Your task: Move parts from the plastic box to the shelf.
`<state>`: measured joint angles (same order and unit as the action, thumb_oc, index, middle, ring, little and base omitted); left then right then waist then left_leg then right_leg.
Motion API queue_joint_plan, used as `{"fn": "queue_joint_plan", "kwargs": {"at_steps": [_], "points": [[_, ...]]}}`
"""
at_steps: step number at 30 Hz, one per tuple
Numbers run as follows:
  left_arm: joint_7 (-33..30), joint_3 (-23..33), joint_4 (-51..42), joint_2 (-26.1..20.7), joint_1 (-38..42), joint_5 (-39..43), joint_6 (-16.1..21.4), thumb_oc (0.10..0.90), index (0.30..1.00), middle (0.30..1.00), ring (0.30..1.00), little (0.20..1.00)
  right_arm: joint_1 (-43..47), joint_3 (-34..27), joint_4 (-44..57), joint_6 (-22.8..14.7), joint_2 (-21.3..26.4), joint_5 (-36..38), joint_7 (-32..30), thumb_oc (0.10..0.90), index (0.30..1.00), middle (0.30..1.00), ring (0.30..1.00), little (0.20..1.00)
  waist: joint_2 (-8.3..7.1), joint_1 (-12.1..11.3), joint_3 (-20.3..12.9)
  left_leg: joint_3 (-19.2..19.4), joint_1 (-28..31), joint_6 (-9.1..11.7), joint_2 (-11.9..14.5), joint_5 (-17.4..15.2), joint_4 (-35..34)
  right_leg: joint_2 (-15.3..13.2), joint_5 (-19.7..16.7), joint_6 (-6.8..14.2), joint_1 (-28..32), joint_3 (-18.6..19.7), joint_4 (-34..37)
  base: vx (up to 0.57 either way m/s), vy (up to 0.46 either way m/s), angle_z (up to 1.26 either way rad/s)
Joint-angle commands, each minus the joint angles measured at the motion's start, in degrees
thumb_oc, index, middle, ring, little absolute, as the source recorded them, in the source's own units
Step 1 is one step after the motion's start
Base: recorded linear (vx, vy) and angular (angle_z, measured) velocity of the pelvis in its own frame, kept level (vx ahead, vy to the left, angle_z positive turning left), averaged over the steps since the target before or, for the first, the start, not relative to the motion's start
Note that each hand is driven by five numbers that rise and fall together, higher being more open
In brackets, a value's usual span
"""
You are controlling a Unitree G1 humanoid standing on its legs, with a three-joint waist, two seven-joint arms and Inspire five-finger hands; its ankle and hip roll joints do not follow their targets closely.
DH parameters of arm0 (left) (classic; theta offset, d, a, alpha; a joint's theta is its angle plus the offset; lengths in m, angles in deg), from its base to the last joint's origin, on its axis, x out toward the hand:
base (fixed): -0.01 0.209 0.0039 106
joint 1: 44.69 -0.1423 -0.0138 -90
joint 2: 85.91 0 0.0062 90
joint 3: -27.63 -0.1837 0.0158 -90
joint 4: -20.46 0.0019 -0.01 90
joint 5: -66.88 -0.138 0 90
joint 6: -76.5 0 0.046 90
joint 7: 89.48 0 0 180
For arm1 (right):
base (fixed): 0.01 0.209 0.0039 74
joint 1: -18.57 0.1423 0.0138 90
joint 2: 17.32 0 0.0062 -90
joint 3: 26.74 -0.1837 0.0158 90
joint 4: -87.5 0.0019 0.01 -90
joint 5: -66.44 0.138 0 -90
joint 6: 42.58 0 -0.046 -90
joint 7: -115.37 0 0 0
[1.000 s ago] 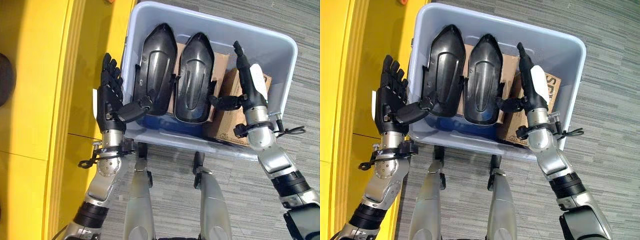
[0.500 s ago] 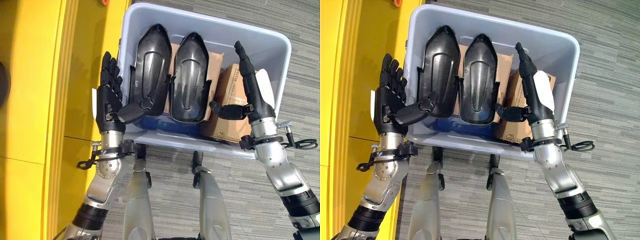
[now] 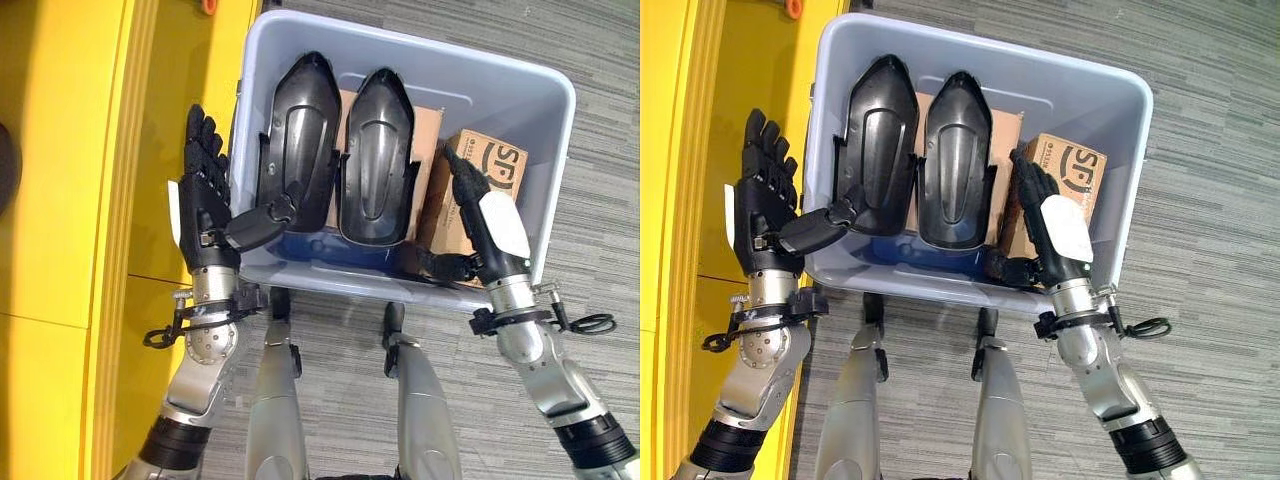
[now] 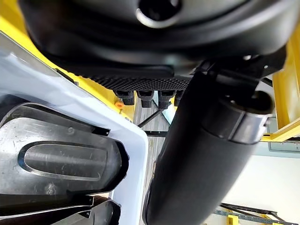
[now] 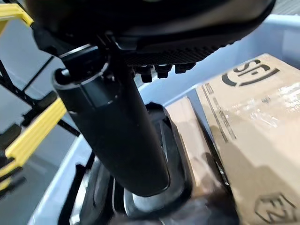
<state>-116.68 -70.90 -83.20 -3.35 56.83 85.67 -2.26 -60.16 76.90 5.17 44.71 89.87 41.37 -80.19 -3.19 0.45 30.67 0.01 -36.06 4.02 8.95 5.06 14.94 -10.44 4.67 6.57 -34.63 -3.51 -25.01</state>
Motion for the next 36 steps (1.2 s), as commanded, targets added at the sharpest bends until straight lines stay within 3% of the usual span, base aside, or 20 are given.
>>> {"fn": "queue_joint_plan", "kwargs": {"at_steps": [1, 19, 36], "points": [[-1.10, 0.93, -7.50, -0.29, 3.14, -4.08, 5.01, 0.900, 1.000, 1.000, 1.000, 1.000, 6.49, 0.80, 1.45, -1.41, -0.23, -4.72, -3.54, 0.900, 1.000, 1.000, 1.000, 1.000, -0.28, 0.08, -0.88, 2.95, 1.82, -0.53, 1.48, -4.92, 3.14, 0.14, 3.14, -1.07, 8.56, 0.70, 2.96, 0.00, 0.000, 0.00], [-2.62, -1.74, -6.44, 1.08, 5.57, -3.94, 5.84, 0.900, 1.000, 1.000, 1.000, 1.000, 16.15, 11.51, -10.20, 2.13, -6.34, -13.53, -6.03, 0.900, 1.000, 1.000, 1.000, 1.000, 0.99, -0.95, -0.88, 2.92, 1.14, -0.55, 1.03, -3.87, 2.48, -0.25, 2.67, -1.29, 8.14, 0.34, 3.22, 0.00, 0.000, 0.00], [-2.99, -3.58, -5.67, 1.39, 6.71, -3.69, 6.35, 0.900, 1.000, 1.000, 1.000, 1.000, 21.05, 16.02, -19.46, 4.05, -9.74, -15.55, -8.37, 0.900, 1.000, 1.000, 1.000, 1.000, 2.00, -1.52, -0.88, 2.59, -0.27, -0.82, 0.61, -4.35, 3.55, -0.62, 2.49, -1.08, 7.17, 0.51, 2.74, 0.00, 0.000, 0.00]]}}
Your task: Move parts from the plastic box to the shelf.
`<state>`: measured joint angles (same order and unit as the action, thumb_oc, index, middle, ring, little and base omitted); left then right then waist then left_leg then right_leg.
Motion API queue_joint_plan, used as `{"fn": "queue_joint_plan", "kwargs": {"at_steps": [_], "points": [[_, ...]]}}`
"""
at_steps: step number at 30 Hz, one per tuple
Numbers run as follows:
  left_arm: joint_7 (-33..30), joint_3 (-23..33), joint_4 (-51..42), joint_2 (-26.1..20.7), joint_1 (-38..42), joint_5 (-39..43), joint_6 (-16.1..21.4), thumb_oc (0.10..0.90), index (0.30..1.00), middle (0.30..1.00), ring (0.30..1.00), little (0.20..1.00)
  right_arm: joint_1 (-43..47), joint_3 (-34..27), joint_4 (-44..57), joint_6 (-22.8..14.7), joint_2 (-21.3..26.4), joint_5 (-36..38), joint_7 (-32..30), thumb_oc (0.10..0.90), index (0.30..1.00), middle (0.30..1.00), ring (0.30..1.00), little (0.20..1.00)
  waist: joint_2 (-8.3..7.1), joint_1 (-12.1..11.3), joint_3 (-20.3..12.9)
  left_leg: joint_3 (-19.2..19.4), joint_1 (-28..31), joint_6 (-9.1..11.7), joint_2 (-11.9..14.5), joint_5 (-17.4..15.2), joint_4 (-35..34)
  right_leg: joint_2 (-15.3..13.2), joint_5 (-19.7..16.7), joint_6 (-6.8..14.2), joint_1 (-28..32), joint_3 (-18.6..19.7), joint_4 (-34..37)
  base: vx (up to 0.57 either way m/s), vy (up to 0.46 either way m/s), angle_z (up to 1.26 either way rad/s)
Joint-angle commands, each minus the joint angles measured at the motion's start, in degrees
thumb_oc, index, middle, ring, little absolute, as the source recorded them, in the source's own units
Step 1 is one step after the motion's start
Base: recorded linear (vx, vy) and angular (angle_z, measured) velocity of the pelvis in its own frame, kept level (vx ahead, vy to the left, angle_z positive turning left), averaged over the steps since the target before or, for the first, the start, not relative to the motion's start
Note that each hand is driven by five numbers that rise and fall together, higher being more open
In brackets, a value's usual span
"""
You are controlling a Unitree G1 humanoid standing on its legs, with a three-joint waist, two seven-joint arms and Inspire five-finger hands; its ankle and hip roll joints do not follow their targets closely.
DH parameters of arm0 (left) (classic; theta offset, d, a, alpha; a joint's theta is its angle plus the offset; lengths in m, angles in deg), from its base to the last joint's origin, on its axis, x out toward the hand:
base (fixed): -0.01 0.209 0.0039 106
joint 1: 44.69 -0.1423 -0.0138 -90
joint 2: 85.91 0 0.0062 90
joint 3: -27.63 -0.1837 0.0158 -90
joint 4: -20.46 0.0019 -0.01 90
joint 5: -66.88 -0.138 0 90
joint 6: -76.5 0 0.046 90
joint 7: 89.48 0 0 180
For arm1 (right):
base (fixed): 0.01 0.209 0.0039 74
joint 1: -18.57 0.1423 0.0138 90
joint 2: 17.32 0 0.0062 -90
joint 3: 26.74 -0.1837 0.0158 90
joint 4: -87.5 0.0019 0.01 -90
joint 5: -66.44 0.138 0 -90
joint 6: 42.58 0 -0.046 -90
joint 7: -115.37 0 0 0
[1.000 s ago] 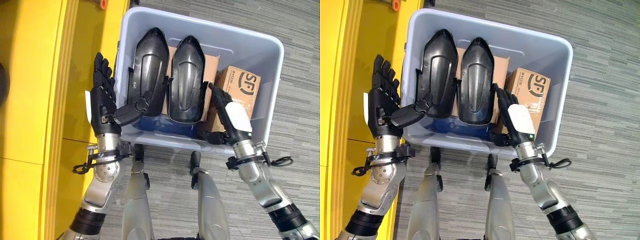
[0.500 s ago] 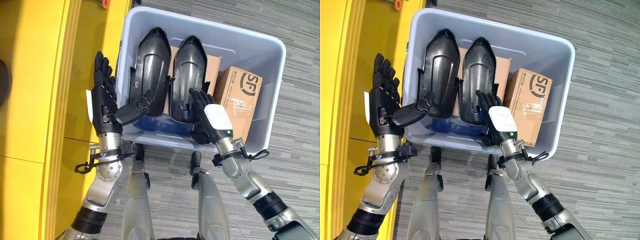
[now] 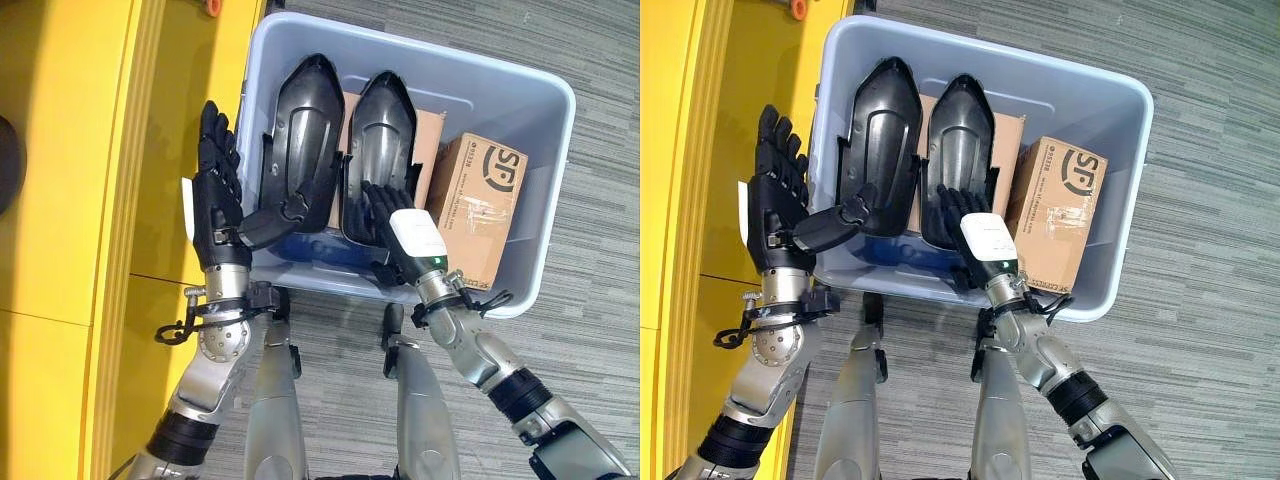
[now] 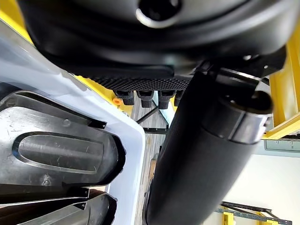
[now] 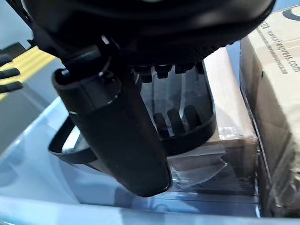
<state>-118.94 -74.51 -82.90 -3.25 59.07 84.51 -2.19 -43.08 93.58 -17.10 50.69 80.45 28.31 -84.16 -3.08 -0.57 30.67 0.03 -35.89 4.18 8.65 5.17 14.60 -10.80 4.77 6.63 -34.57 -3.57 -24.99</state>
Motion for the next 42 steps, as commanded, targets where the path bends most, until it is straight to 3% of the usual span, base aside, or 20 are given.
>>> {"fn": "queue_joint_plan", "kwargs": {"at_steps": [1, 21, 41, 42], "points": [[-0.69, -0.15, -5.79, 1.38, 4.43, -2.36, 6.42, 0.900, 1.000, 1.000, 1.000, 1.000, 4.44, -0.34, 1.57, -1.51, -0.82, -2.55, -4.65, 0.900, 1.000, 1.000, 1.000, 1.000, 2.00, -0.63, -0.88, 2.51, -0.53, -0.99, 0.77, -5.00, 4.44, -0.41, 2.77, -1.09, 7.15, 0.62, 2.46, 0.00, 0.000, 0.00], [-0.94, -1.63, -5.07, 0.83, 4.66, -1.73, 6.67, 0.900, 1.000, 1.000, 1.000, 1.000, 9.81, 0.89, -7.95, 0.76, -4.29, 1.27, -7.67, 0.900, 1.000, 1.000, 1.000, 1.000, 2.97, -1.84, -0.88, 2.14, -6.46, -1.62, -0.11, -6.52, 8.94, -0.76, 2.29, -1.12, 2.08, 1.10, 0.65, -0.01, 0.029, 0.02], [-1.48, -2.77, -5.27, 0.44, 4.78, -0.68, 7.67, 0.900, 1.000, 1.000, 1.000, 1.000, 15.31, -0.14, -19.84, 2.49, -5.75, 6.63, -13.56, 0.900, 1.000, 1.000, 1.000, 1.000, 5.75, -3.41, -0.88, 0.76, -14.82, -2.71, -2.37, -7.72, 14.09, -1.71, 4.22, -1.83, -6.20, 1.94, -6.45, -0.01, 0.026, 0.04], [-1.48, -2.76, -5.27, 0.44, 4.79, -0.68, 7.67, 0.900, 1.000, 1.000, 1.000, 1.000, 15.32, -0.14, -19.84, 2.48, -5.75, 6.63, -13.56, 0.655, 0.657, 0.657, 0.657, 0.657, 5.75, -3.41, -0.88, 0.76, -14.83, -2.71, -2.37, -7.72, 14.10, -1.71, 4.23, -1.83, -6.21, 1.94, -6.46, 0.00, 0.000, 0.00]]}}
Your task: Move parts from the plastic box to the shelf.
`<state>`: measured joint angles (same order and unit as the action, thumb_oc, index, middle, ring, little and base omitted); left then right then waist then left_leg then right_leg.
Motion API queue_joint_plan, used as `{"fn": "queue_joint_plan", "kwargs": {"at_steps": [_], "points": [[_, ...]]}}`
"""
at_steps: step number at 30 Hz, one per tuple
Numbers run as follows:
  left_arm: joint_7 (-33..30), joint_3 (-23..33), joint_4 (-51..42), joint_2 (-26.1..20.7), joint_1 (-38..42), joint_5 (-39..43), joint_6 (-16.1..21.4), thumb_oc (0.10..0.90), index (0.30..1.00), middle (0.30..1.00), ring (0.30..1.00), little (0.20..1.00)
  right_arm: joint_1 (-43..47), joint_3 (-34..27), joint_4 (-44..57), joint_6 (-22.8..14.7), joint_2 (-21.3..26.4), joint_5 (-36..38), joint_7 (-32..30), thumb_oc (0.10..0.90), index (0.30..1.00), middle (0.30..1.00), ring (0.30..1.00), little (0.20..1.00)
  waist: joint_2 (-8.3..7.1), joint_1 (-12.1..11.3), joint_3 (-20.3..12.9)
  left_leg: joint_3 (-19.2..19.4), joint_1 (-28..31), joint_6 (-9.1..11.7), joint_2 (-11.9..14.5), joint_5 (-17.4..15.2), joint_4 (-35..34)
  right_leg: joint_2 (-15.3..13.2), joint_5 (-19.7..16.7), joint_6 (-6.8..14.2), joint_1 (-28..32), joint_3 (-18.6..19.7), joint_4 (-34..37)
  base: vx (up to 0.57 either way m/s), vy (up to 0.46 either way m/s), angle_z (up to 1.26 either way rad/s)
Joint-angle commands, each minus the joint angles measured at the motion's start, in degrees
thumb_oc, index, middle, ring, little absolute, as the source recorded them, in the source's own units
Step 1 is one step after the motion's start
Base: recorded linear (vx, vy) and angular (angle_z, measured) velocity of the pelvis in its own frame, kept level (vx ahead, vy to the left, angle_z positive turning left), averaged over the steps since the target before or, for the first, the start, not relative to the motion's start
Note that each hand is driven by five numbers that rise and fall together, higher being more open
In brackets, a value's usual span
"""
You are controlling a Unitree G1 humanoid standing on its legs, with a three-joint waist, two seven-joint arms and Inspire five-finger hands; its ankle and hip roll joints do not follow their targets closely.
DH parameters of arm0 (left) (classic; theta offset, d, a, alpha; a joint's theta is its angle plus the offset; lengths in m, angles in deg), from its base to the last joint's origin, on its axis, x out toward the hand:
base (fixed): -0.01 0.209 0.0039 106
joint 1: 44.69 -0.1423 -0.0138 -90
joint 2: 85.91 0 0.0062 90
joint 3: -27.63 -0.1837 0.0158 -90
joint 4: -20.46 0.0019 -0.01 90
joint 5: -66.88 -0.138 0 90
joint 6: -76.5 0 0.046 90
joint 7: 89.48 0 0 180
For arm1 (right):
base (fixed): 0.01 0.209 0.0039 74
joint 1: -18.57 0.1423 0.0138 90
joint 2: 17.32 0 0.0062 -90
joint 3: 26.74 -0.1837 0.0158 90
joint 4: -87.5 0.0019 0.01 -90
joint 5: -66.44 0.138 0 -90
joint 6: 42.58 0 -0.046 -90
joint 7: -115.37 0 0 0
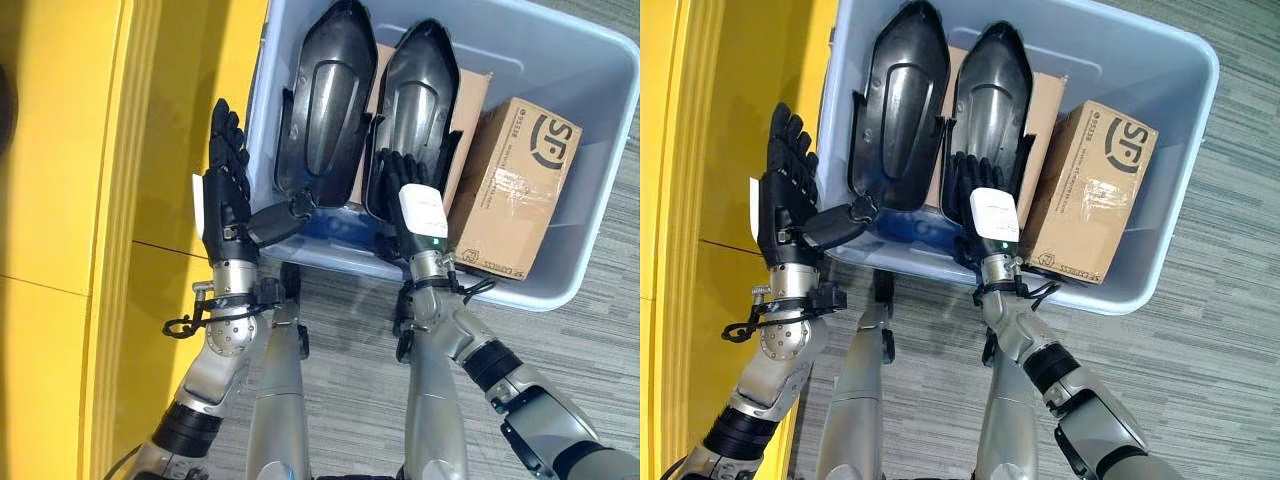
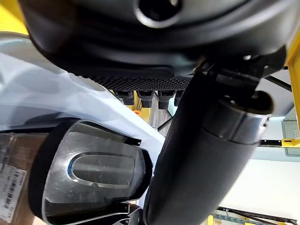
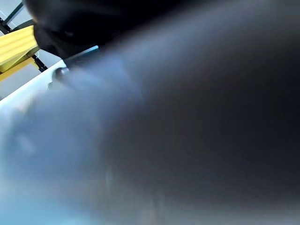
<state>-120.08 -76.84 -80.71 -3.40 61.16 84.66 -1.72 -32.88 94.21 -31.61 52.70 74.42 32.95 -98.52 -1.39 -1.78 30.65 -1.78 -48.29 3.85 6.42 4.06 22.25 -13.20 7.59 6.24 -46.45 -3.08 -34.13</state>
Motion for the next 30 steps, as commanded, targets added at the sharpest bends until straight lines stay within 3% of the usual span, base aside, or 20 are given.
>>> {"fn": "queue_joint_plan", "kwargs": {"at_steps": [1, 2, 4, 5, 7, 8, 9, 20, 30], "points": [[-0.15, -0.67, -7.61, 0.57, 2.63, -0.72, 7.11, 0.900, 1.000, 1.000, 1.000, 1.000, 4.71, -0.79, -6.36, 0.43, -0.19, 2.65, 0.70, 0.484, 0.418, 0.418, 0.418, 0.418, 4.15, -2.07, -0.86, 2.64, -2.72, -2.35, -0.20, -6.73, 6.86, 0.67, 1.80, -1.64, 5.40, 1.27, 1.84, 0.00, 0.000, 0.00], [-0.12, -0.84, -7.62, 0.55, 2.74, -0.69, 7.08, 0.900, 1.000, 1.000, 1.000, 1.000, 4.48, -0.75, -6.84, 0.23, -0.48, 3.05, 0.45, 0.400, 0.300, 0.300, 0.300, 0.300, 4.21, -2.00, -0.86, 2.62, -2.81, -2.32, -0.23, -6.73, 7.00, 0.64, 1.97, -1.70, 5.22, 1.26, 1.47, 0.00, 0.000, 0.00], [0.00, -1.15, -7.55, 0.56, 2.91, -0.52, 7.07, 0.900, 1.000, 1.000, 1.000, 1.000, 4.07, -0.87, -8.05, 0.03, -1.11, 4.19, 0.26, 0.400, 0.300, 0.300, 0.300, 0.300, 4.35, -1.99, -0.86, 2.48, -2.83, -2.29, -0.21, -6.69, 7.13, 0.64, 2.20, -1.79, 5.05, 1.33, 0.92, 0.03, 0.002, 0.05], [0.01, -1.26, -7.46, 0.60, 2.72, -0.50, 7.05, 0.900, 1.000, 1.000, 1.000, 1.000, 3.85, -0.83, -8.15, 0.01, -1.16, 4.23, 0.28, 0.400, 0.300, 0.300, 0.300, 0.300, 4.18, -1.94, -0.86, 2.21, -1.83, -1.82, -0.35, -8.18, 7.53, 0.59, 3.35, -1.57, 6.08, 1.64, 0.70, 0.00, 0.000, 0.00], [-0.18, -1.44, -7.35, 0.33, 3.18, -0.44, 6.81, 0.900, 1.000, 1.000, 1.000, 1.000, 3.40, -0.64, -8.59, -0.25, -1.72, 5.04, -0.21, 0.400, 0.300, 0.300, 0.300, 0.300, 4.45, -1.86, -0.86, 2.48, -2.55, -2.19, -0.12, -6.68, 7.23, 0.62, 2.48, -1.90, 4.88, 1.21, 0.09, 0.00, 0.000, 0.00], [-0.19, -1.66, -7.19, 0.34, 3.03, -0.49, 6.79, 0.900, 1.000, 1.000, 1.000, 1.000, 2.67, -0.56, -8.47, -0.47, -1.81, 5.19, -0.12, 0.400, 0.300, 0.300, 0.300, 0.300, 4.25, -1.72, -0.86, 2.24, -1.30, -1.66, -0.20, -8.15, 7.66, 0.58, 3.73, -1.71, 6.12, 1.56, -0.23, 0.00, 0.000, 0.00], [-0.25, -1.54, -7.29, 0.20, 3.25, -0.68, 6.73, 0.900, 1.000, 1.000, 1.000, 1.000, 2.24, -0.57, -7.96, -0.57, -1.71, 5.13, -0.14, 0.400, 0.300, 0.300, 0.300, 0.300, 4.34, -1.70, -0.86, 2.50, -2.02, -2.07, 0.03, -6.61, 7.21, 0.62, 2.66, -1.98, 5.17, 1.16, -0.26, 0.00, 0.000, 0.00], [-0.06, -1.63, -5.82, 0.02, 2.88, -1.24, 6.42, 0.900, 1.000, 1.000, 1.000, 1.000, -5.11, -0.63, -5.06, -2.27, -1.00, 4.05, -0.99, 0.400, 0.300, 0.300, 0.300, 0.300, 3.66, -1.03, -0.86, 2.62, 4.70, -1.55, 0.87, -5.24, 3.71, 0.38, 2.40, -1.53, 11.67, 0.14, 1.93, -0.01, 0.001, 0.00], [2.74, 0.23, -4.58, -0.97, 1.38, -0.81, 6.32, 0.900, 1.000, 1.000, 1.000, 1.000, -12.12, -5.09, 7.06, -4.84, 7.08, 0.31, 1.41, 0.400, 0.300, 0.300, 0.300, 0.300, 2.01, 0.71, -0.86, 4.09, 18.36, -0.97, 2.26, -3.80, -2.51, 0.59, 0.36, -0.46, 23.39, 0.87, 8.94, 0.01, -0.001, -0.03]]}}
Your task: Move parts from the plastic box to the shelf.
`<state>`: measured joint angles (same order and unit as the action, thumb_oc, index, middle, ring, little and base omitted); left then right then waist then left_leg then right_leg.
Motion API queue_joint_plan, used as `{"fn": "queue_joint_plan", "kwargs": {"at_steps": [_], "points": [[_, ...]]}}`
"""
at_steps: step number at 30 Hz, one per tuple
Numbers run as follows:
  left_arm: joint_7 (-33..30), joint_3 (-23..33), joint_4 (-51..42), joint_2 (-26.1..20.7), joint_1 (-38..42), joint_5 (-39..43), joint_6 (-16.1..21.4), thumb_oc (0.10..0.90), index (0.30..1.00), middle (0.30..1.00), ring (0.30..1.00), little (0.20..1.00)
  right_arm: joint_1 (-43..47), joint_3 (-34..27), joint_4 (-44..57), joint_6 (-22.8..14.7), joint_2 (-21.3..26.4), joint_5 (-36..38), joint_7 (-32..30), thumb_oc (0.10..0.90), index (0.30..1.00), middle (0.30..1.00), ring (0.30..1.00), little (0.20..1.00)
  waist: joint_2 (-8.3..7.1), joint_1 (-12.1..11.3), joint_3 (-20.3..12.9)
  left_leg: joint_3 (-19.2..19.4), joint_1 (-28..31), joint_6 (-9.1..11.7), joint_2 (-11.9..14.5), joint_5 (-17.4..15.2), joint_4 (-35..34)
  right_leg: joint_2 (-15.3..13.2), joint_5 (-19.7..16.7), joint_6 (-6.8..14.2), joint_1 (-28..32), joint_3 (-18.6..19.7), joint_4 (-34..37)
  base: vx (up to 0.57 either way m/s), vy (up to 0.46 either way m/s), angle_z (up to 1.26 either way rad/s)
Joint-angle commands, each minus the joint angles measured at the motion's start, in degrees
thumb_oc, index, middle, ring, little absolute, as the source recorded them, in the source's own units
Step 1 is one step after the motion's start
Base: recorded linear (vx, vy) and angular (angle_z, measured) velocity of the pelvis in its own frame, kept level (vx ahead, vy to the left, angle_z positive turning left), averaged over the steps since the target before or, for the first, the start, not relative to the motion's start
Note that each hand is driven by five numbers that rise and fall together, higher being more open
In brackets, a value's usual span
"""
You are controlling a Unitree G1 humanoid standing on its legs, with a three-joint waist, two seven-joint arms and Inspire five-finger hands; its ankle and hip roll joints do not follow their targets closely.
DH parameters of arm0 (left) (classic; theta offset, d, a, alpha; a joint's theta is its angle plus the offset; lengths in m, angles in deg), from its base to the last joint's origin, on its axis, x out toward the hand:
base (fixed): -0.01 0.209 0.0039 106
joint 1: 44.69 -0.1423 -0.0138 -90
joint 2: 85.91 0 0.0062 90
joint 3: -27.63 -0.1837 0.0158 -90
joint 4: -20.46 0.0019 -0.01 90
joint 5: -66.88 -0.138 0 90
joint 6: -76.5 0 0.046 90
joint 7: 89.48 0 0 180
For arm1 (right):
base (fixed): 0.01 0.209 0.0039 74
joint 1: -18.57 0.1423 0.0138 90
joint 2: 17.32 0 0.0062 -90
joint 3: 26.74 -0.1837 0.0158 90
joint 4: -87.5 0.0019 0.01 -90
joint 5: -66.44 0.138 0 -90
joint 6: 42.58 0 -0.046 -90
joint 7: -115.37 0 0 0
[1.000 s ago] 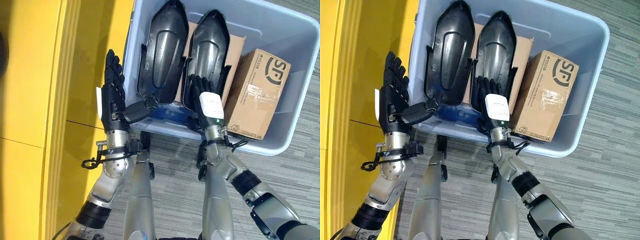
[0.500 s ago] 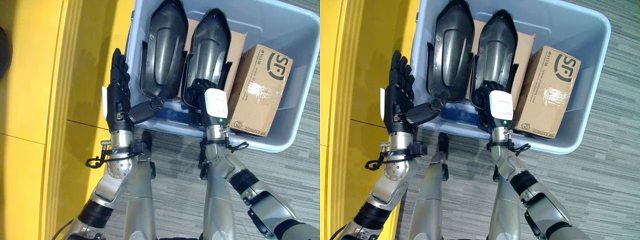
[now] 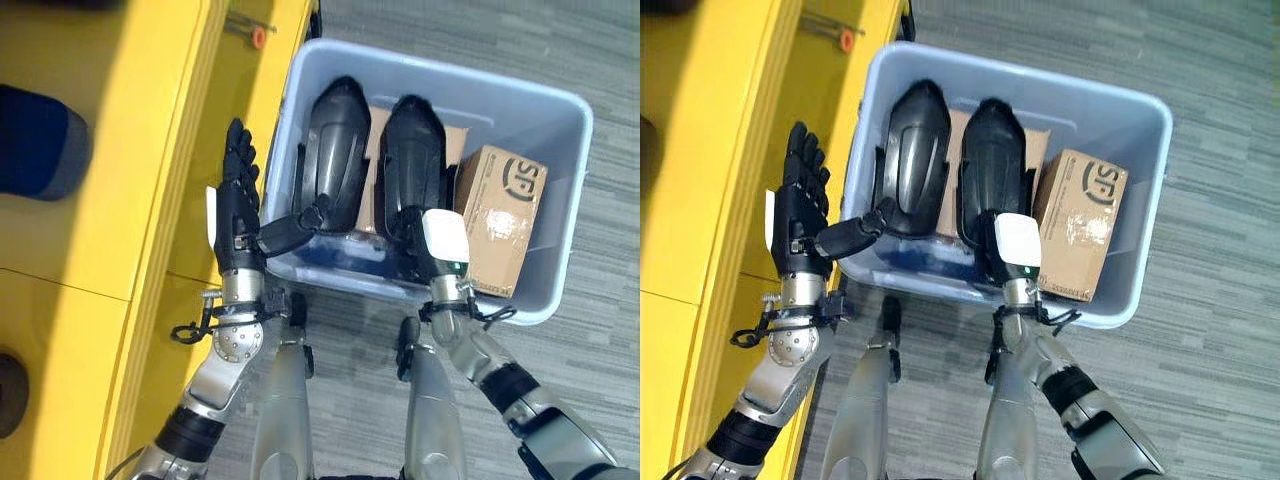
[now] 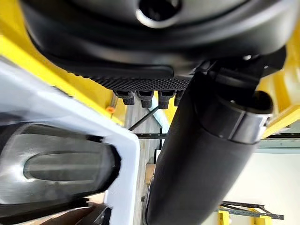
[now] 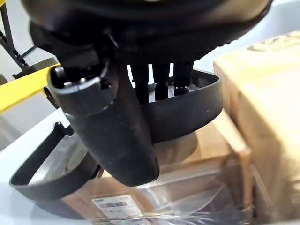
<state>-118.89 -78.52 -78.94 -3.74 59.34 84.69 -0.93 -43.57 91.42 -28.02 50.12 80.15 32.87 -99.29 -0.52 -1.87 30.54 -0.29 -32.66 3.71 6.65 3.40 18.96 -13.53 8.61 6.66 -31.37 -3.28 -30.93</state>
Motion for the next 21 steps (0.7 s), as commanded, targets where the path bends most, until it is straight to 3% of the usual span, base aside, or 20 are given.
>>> {"fn": "queue_joint_plan", "kwargs": {"at_steps": [1, 4, 9, 17, 21], "points": [[2.35, 2.72, -5.89, -0.69, 2.37, -0.41, 5.48, 0.900, 1.000, 1.000, 1.000, 1.000, -3.09, -3.47, 7.03, -3.36, 2.85, 0.29, 3.26, 0.400, 0.300, 0.300, 0.300, 0.300, 0.70, 1.29, -0.75, 3.24, 5.78, -0.69, 2.49, -3.30, -0.07, 0.98, -0.80, -0.63, 10.60, 1.48, 6.92, 0.01, -0.008, -0.18], [3.42, 4.22, -5.10, -1.00, 0.70, -0.20, 5.30, 0.900, 1.000, 1.000, 1.000, 1.000, -5.93, -6.49, 12.61, -4.81, 4.77, 0.84, 4.44, 0.400, 0.300, 0.300, 0.300, 0.300, 0.43, 1.78, -1.80, 4.22, 10.72, -0.41, 3.09, -1.56, -4.75, 1.15, -2.20, -0.15, 14.08, 1.68, 10.94, 0.08, -0.035, -0.32], [6.18, 8.18, -4.71, -1.04, -4.69, 1.59, 4.92, 0.900, 1.000, 1.000, 1.000, 1.000, -10.89, -13.19, 24.28, -8.10, 7.40, 4.71, 7.11, 0.400, 0.300, 0.300, 0.300, 0.300, 0.09, 2.81, -7.27, 6.22, 16.93, 0.73, 3.69, 0.85, -11.91, 1.68, -4.30, 0.82, 18.39, 2.06, 17.68, 0.09, -0.047, -0.21], [9.53, 11.29, -4.83, -1.04, -10.25, 2.36, 4.27, 0.900, 1.000, 1.000, 1.000, 1.000, -15.57, -20.08, 32.83, -11.16, 10.20, 7.88, 9.76, 0.400, 0.300, 0.300, 0.300, 0.300, 0.65, 3.65, -12.75, 8.70, 22.15, 1.64, 5.22, 1.40, -14.68, 2.21, -4.93, 0.99, 21.63, 3.48, 20.17, 0.09, -0.057, -0.12], [11.65, 13.01, -4.07, -1.39, -13.36, 2.26, 3.86, 0.900, 1.000, 1.000, 1.000, 1.000, -17.15, -22.58, 35.74, -12.85, 10.27, 9.91, 11.20, 0.400, 0.300, 0.300, 0.300, 0.300, 1.42, 4.77, -16.62, 11.38, 26.31, 2.01, 6.65, 1.40, -15.85, 3.34, -4.49, 0.86, 23.08, 5.97, 20.18, 0.11, -0.105, -0.22]]}}
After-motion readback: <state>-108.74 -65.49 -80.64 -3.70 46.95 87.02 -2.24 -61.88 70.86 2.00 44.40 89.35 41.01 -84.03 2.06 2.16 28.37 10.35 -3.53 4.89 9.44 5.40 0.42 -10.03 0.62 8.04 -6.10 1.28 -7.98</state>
